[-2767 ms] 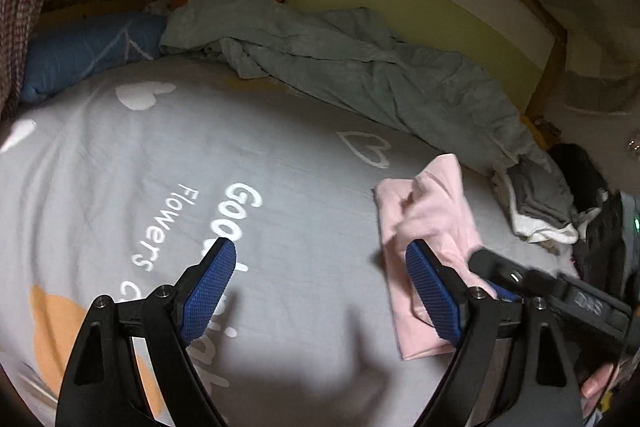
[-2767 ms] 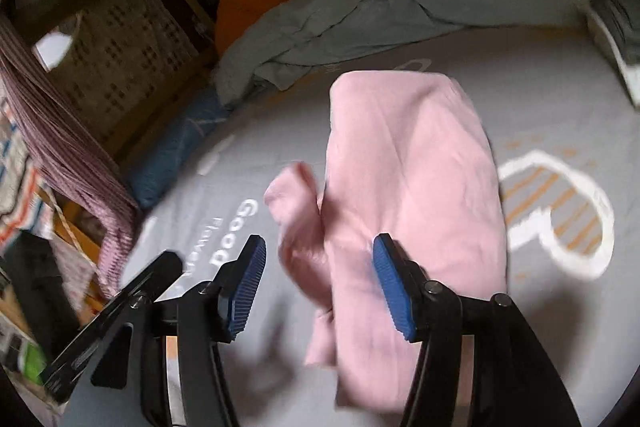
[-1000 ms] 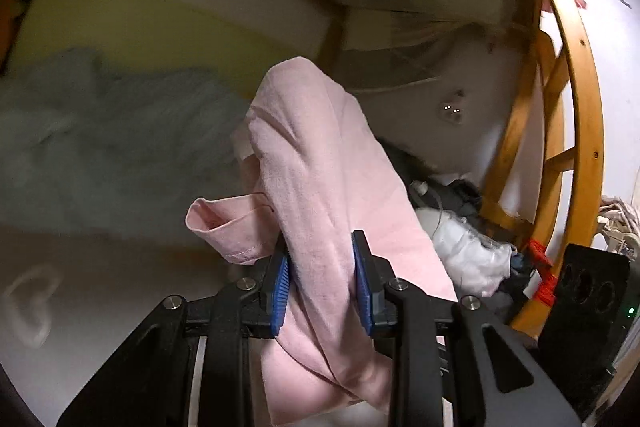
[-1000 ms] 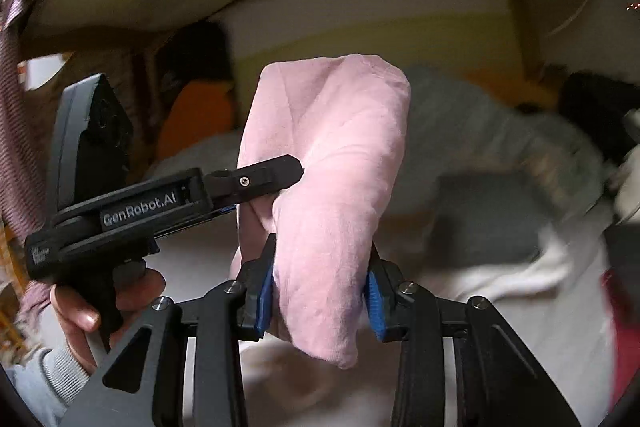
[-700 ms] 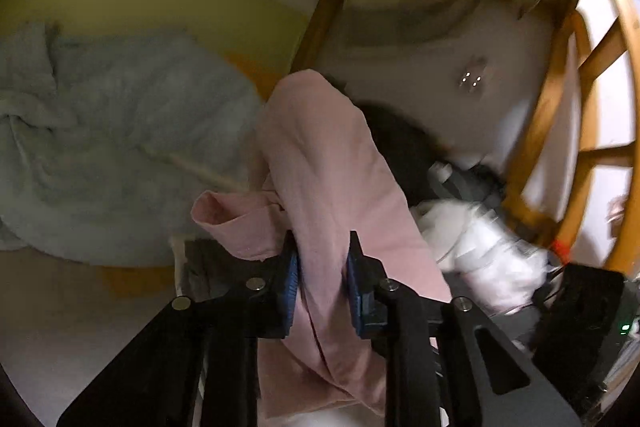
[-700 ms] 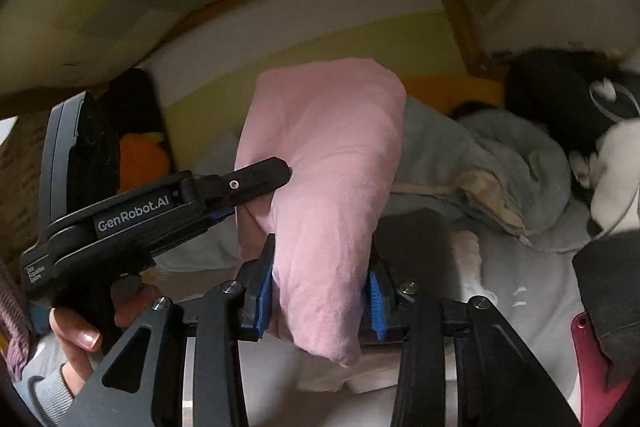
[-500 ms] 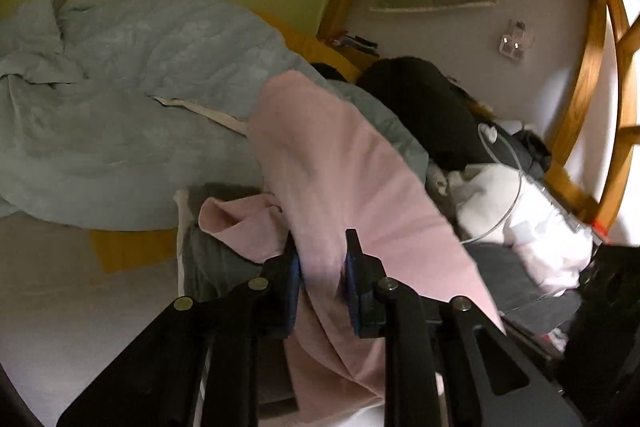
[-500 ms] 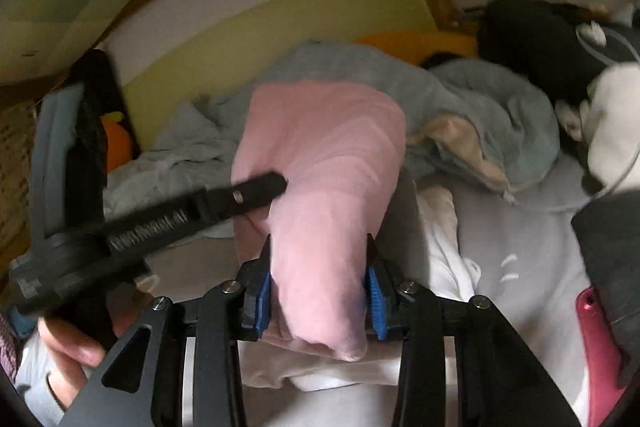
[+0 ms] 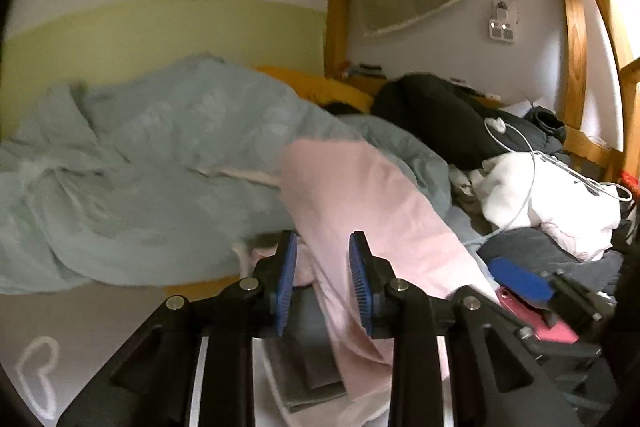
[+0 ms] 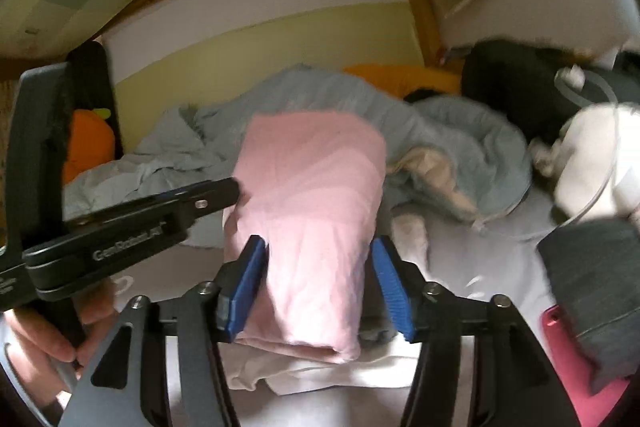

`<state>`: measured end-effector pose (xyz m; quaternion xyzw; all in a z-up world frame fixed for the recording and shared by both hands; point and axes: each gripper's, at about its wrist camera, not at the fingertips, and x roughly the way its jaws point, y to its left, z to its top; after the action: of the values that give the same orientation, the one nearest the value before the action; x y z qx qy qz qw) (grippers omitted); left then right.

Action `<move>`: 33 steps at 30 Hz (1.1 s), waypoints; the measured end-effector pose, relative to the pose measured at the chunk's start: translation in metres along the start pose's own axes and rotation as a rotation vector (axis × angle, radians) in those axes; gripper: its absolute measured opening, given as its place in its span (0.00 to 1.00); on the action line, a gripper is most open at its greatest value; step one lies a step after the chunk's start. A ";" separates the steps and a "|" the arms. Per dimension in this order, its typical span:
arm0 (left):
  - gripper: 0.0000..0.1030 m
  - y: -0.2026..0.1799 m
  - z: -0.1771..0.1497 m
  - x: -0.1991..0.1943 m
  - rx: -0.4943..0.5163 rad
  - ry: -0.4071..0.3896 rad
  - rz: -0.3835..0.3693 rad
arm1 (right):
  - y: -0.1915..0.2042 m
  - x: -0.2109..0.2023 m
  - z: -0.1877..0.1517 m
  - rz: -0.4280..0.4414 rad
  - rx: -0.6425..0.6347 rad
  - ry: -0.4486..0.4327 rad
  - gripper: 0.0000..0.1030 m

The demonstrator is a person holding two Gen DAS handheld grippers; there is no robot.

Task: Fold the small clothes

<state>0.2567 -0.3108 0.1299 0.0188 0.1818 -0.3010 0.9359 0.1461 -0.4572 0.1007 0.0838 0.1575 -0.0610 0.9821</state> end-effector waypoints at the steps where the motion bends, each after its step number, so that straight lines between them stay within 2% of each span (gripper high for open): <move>1: 0.27 0.002 0.001 -0.009 -0.009 -0.023 0.014 | -0.001 -0.004 0.002 -0.002 0.000 -0.007 0.62; 3: 0.32 0.005 0.002 -0.023 -0.029 -0.067 0.045 | -0.003 -0.013 0.005 -0.002 0.003 -0.014 0.71; 4: 0.47 0.005 0.001 -0.034 -0.026 -0.103 0.080 | -0.005 -0.018 0.006 -0.003 0.005 -0.018 0.74; 5: 0.68 0.004 -0.001 -0.045 -0.014 -0.138 0.112 | -0.006 -0.027 0.008 0.000 0.008 -0.034 0.83; 6: 0.78 0.003 -0.003 -0.057 -0.001 -0.179 0.141 | -0.007 -0.034 0.008 0.005 0.010 -0.052 0.88; 7: 0.87 0.002 -0.006 -0.070 0.012 -0.218 0.166 | -0.009 -0.043 0.009 0.007 0.010 -0.081 0.88; 8: 0.91 0.000 -0.010 -0.083 0.019 -0.240 0.172 | -0.009 -0.048 0.009 0.004 0.011 -0.095 0.90; 9: 0.93 0.000 -0.013 -0.094 0.016 -0.255 0.156 | -0.011 -0.056 0.009 0.003 0.012 -0.115 0.98; 10: 0.98 -0.001 -0.017 -0.107 0.007 -0.282 0.137 | -0.013 -0.060 0.008 0.004 0.012 -0.132 0.99; 12: 1.00 -0.002 -0.027 -0.128 0.003 -0.335 0.151 | -0.017 -0.069 0.008 0.007 0.015 -0.152 0.99; 15: 1.00 -0.005 -0.040 -0.144 0.024 -0.360 0.177 | -0.023 -0.079 0.007 -0.008 0.055 -0.191 0.99; 18: 1.00 -0.005 -0.057 -0.147 0.018 -0.377 0.214 | -0.027 -0.090 -0.003 0.022 0.096 -0.258 0.99; 20: 1.00 -0.003 -0.073 -0.138 0.010 -0.364 0.257 | -0.024 -0.089 -0.011 0.039 0.045 -0.274 0.99; 23: 1.00 -0.006 -0.095 -0.122 0.034 -0.353 0.325 | -0.017 -0.079 -0.028 -0.040 -0.053 -0.275 0.99; 27: 1.00 0.004 -0.116 -0.106 -0.014 -0.319 0.277 | -0.020 -0.075 -0.046 -0.104 -0.050 -0.307 0.99; 30: 1.00 0.005 -0.124 -0.097 -0.023 -0.281 0.290 | -0.019 -0.067 -0.057 -0.186 -0.097 -0.302 0.99; 33: 1.00 -0.001 -0.126 -0.105 -0.008 -0.323 0.310 | -0.020 -0.064 -0.058 -0.178 -0.091 -0.281 0.99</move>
<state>0.1356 -0.2348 0.0493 -0.0056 0.0259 -0.1518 0.9881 0.0655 -0.4605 0.0640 0.0156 0.0283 -0.1517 0.9879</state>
